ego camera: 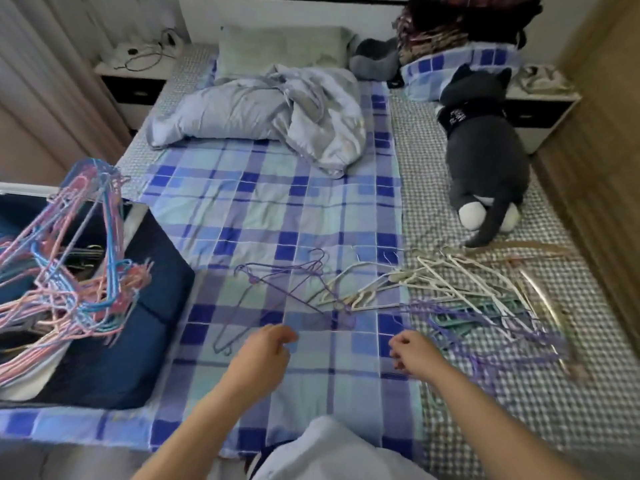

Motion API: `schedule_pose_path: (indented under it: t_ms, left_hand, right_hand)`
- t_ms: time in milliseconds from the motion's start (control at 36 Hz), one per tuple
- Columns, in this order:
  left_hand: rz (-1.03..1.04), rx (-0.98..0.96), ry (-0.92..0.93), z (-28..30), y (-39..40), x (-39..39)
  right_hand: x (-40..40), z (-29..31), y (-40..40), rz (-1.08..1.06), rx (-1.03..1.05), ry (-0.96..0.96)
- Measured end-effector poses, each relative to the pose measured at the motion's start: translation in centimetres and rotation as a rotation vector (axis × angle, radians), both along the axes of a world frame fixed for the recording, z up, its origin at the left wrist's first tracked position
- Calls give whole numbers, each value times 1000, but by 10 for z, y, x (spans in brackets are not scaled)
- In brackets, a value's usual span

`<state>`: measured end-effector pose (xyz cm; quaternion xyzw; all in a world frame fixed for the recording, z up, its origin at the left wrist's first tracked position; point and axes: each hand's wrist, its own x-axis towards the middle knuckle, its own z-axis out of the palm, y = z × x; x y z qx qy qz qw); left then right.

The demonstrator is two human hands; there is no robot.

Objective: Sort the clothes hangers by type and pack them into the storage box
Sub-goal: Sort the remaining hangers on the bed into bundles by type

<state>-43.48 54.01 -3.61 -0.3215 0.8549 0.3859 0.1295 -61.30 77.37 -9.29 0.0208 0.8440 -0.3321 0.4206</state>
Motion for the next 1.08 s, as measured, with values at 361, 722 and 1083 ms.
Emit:
schedule_pose_path:
  t_ms: [361, 722, 1083]
  left_hand:
    - [128, 153, -439, -108, 14, -4]
    - [361, -156, -485, -255, -174, -24]
    - [522, 224, -315, -188, -110, 24]
  right_hand:
    - [-40, -57, -6, 61, 102, -185]
    - [-37, -181, -104, -426, -83, -203]
    - [21, -100, -121, -618, -303, -117]
